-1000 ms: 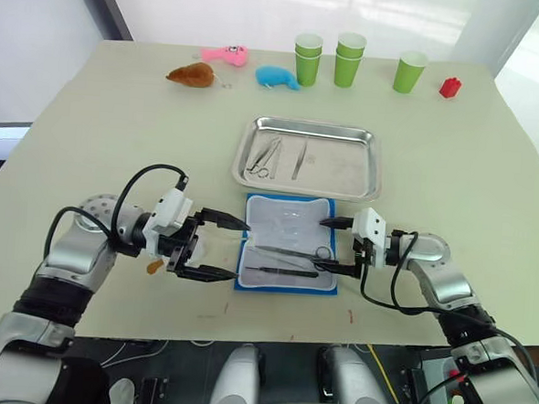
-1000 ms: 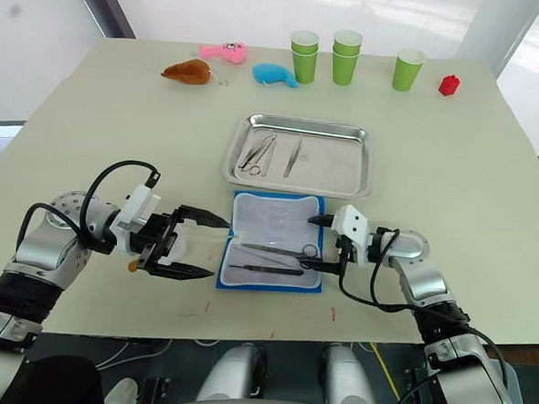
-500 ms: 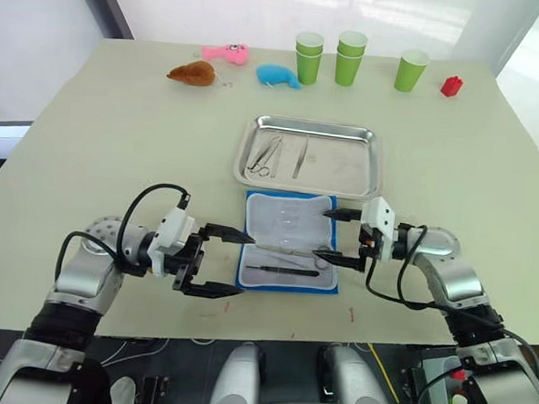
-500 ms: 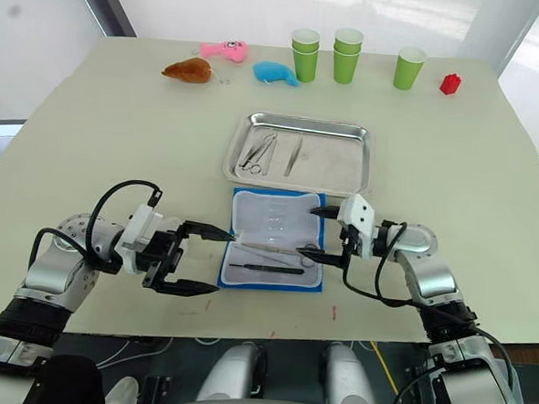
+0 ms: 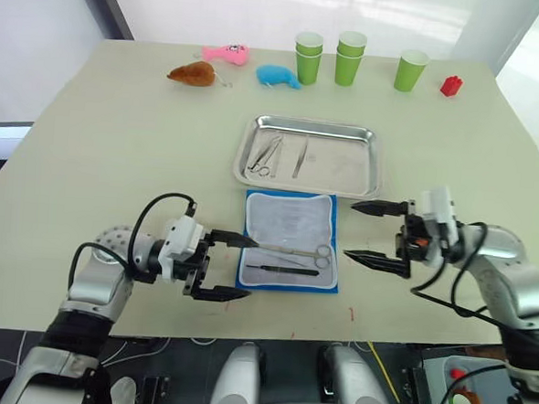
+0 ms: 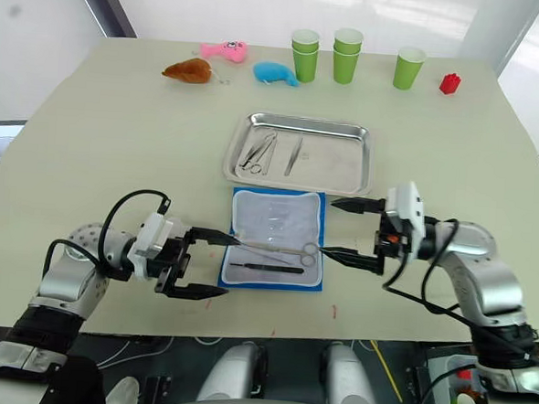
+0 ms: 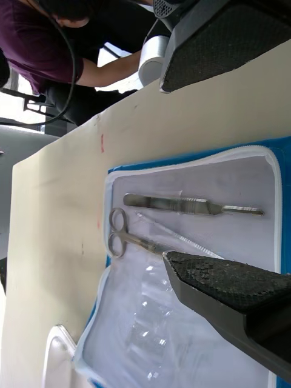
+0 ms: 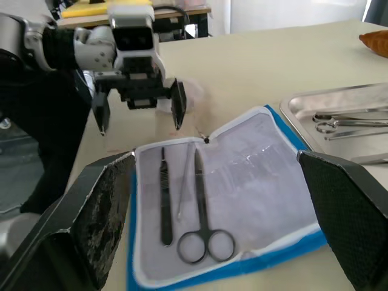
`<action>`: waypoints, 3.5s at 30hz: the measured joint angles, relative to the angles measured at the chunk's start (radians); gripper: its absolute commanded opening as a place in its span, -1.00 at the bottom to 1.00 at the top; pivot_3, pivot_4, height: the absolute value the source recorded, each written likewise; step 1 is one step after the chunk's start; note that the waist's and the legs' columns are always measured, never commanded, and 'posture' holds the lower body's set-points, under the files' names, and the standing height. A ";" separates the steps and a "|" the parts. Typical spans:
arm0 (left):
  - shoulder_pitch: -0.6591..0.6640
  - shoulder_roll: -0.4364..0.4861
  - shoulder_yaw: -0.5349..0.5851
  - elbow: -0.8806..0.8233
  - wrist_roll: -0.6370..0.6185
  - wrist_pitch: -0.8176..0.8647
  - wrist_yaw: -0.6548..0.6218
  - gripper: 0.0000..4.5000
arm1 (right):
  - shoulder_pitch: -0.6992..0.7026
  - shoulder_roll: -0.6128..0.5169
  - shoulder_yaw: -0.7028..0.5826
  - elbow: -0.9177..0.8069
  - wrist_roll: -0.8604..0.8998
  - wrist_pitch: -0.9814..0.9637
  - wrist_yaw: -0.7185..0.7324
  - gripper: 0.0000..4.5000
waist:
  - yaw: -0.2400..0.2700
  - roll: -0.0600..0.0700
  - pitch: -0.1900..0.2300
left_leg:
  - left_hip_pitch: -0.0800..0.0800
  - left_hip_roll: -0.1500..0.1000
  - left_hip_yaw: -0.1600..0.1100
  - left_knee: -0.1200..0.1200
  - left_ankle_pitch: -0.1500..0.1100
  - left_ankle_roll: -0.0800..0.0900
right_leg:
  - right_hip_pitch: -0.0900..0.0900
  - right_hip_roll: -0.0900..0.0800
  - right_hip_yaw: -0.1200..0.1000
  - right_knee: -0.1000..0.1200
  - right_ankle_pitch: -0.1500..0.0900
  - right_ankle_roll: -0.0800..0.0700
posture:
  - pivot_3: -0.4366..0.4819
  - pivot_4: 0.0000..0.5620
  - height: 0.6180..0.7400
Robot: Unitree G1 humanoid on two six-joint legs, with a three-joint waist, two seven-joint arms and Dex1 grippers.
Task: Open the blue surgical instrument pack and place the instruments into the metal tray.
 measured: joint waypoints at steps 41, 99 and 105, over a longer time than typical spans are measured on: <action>-0.448 -0.107 -0.240 0.666 0.131 -0.387 -0.028 0.96 | 0.068 -0.131 -0.109 -0.209 0.186 0.110 -0.027 1.00 | 0.022 0.000 0.000 | 0.001 -0.001 -0.003 0.018 0.000 0.000 | 0.004 0.002 0.000 0.014 0.001 0.002 | -0.05 -0.47 1.00; -0.459 -0.132 -0.352 0.791 0.075 -0.448 -0.030 0.96 | -0.248 0.070 0.458 0.131 -0.441 0.200 -0.289 1.00 | 0.023 0.023 -0.027 | 0.006 -0.003 0.000 0.018 -0.003 0.005 | 0.009 0.002 0.004 0.013 0.000 0.003 | -0.05 -0.47 1.00; -0.451 -0.133 -0.339 0.789 0.079 -0.444 -0.030 0.96 | -0.258 0.123 0.479 0.204 -0.491 0.169 -0.289 1.00 | 0.021 0.023 -0.030 | 0.006 -0.003 0.000 0.018 -0.003 0.005 | 0.009 0.002 0.004 0.013 0.000 0.003 | -0.05 -0.47 1.00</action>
